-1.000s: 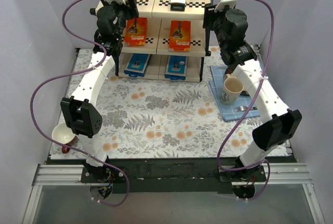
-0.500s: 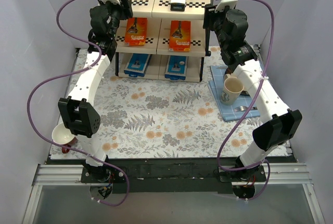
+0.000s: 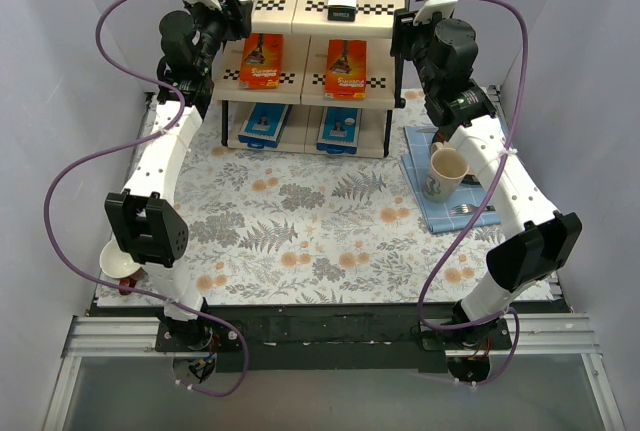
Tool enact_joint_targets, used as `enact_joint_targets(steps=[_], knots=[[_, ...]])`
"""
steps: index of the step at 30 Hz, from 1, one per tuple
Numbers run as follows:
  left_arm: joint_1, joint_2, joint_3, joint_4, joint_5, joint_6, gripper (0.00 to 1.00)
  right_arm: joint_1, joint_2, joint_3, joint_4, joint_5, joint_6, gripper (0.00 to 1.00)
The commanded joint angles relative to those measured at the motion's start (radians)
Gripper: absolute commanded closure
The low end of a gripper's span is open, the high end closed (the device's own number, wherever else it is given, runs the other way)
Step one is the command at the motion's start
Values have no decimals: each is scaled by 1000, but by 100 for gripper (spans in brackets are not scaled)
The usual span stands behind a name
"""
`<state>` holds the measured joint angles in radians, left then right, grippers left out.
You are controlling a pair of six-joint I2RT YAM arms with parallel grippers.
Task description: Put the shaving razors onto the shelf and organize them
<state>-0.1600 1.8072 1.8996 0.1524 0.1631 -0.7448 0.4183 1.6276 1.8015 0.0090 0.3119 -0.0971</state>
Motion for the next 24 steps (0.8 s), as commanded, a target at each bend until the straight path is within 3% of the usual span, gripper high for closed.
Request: enact_joint_targets(steps=[1, 18, 24], knots=[[-9, 4, 59, -65, -40, -33, 43, -6, -40, -11, 40, 7, 7, 36], [-82, 66, 116, -19, -276, 24, 39, -18, -43, -19, 45, 12, -3, 36], [-82, 37, 87, -5, -283, 41, 40, -19, -41, -16, 45, 7, 0, 36]])
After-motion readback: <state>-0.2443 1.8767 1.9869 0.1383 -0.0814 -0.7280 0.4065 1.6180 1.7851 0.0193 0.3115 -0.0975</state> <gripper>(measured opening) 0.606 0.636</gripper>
